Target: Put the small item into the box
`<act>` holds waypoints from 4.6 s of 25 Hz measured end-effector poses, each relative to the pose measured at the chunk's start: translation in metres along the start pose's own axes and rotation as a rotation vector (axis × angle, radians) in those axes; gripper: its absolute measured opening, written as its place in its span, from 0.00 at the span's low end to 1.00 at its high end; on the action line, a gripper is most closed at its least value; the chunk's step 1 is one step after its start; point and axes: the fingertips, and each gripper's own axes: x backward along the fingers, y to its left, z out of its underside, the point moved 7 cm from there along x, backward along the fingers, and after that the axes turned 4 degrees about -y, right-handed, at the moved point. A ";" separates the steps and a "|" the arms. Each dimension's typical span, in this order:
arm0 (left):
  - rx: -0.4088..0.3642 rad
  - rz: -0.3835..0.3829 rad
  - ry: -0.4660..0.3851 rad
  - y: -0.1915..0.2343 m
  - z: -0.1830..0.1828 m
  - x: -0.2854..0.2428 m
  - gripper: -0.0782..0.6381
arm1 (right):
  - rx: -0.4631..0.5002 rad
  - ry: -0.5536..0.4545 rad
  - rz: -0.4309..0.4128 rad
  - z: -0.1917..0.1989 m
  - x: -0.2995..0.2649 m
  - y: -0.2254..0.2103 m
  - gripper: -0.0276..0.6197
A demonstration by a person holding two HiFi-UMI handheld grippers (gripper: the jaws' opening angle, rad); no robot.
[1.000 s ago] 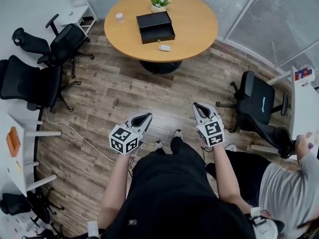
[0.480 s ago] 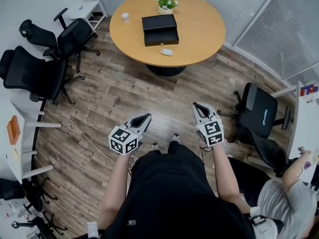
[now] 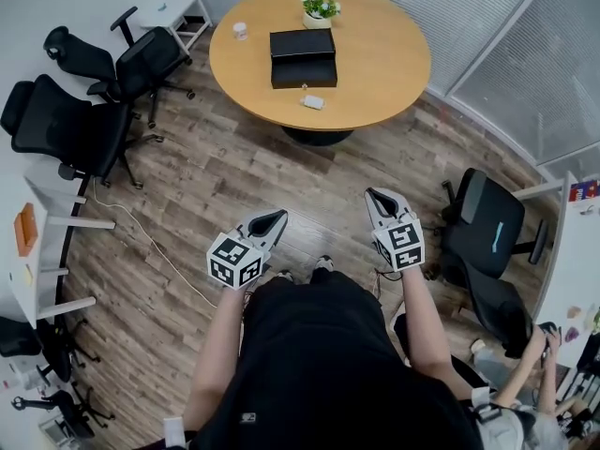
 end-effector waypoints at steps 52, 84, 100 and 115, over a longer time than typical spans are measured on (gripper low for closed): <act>0.018 0.172 0.058 0.201 -0.076 -0.132 0.12 | 0.032 0.178 0.046 -0.036 -0.172 -0.064 0.05; 0.098 0.092 0.082 0.268 -0.079 -0.155 0.12 | 0.145 0.289 -0.109 -0.046 -0.287 -0.088 0.05; 0.167 -0.004 0.074 0.289 -0.104 -0.210 0.12 | 0.209 0.439 -0.381 -0.006 -0.358 -0.102 0.06; 0.198 -0.096 0.092 0.293 -0.112 -0.231 0.12 | 0.308 0.544 -0.520 0.018 -0.430 -0.119 0.35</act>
